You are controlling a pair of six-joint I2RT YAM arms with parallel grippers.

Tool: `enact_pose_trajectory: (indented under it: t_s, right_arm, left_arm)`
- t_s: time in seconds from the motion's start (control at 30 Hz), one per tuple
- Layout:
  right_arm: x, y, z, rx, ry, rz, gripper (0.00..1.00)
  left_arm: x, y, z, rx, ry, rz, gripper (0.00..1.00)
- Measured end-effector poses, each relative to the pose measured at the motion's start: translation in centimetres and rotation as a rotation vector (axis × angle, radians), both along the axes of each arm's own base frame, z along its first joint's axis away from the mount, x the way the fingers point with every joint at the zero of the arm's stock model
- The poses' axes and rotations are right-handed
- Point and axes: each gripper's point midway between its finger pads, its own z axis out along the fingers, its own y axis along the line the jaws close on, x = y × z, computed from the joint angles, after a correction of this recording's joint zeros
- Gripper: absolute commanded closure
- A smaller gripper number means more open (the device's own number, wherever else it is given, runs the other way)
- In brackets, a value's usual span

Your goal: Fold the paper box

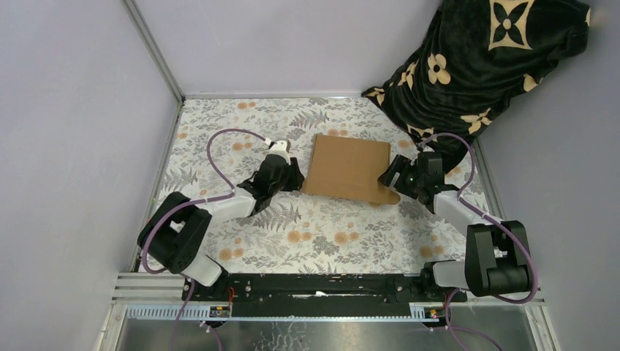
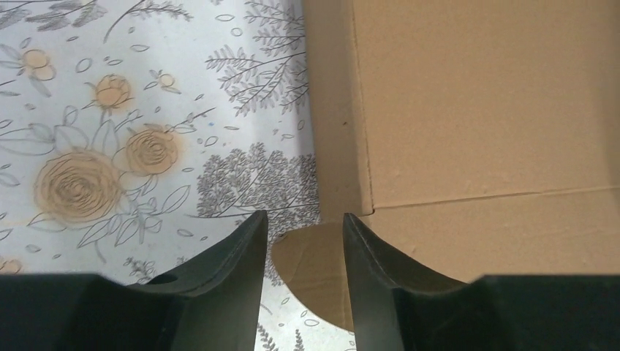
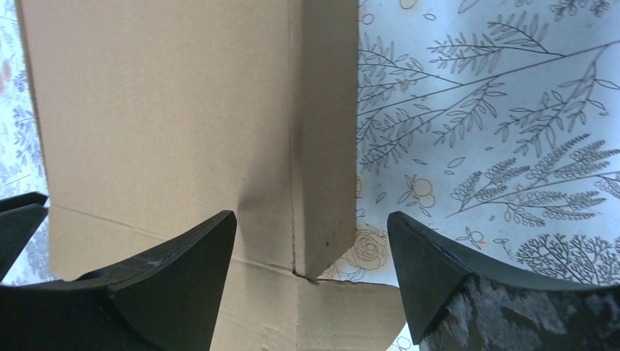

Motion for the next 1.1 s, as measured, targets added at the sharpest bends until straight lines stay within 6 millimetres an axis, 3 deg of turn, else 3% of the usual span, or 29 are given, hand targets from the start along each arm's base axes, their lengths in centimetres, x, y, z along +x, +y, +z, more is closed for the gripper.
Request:
enact_pose_trajectory:
  t_s: [0.43,1.03,1.1]
  right_arm:
    - [1.4,1.3,1.6,0.068,-0.086,0.044,0.15]
    - [0.8,2.9,1.3,0.140,-0.066,0.113,0.18]
    - [0.9,2.9,1.2,0.142,-0.064,0.113,0.18]
  left_arm:
    - [1.4,-1.6,1.2,-0.137,-0.062,-0.072,0.47]
    - [-0.5,-1.8,0.1,-0.187,-0.039,-0.111,0.45]
    - [-0.5,-1.8,0.1,-0.190,-0.045,-0.113,0.41]
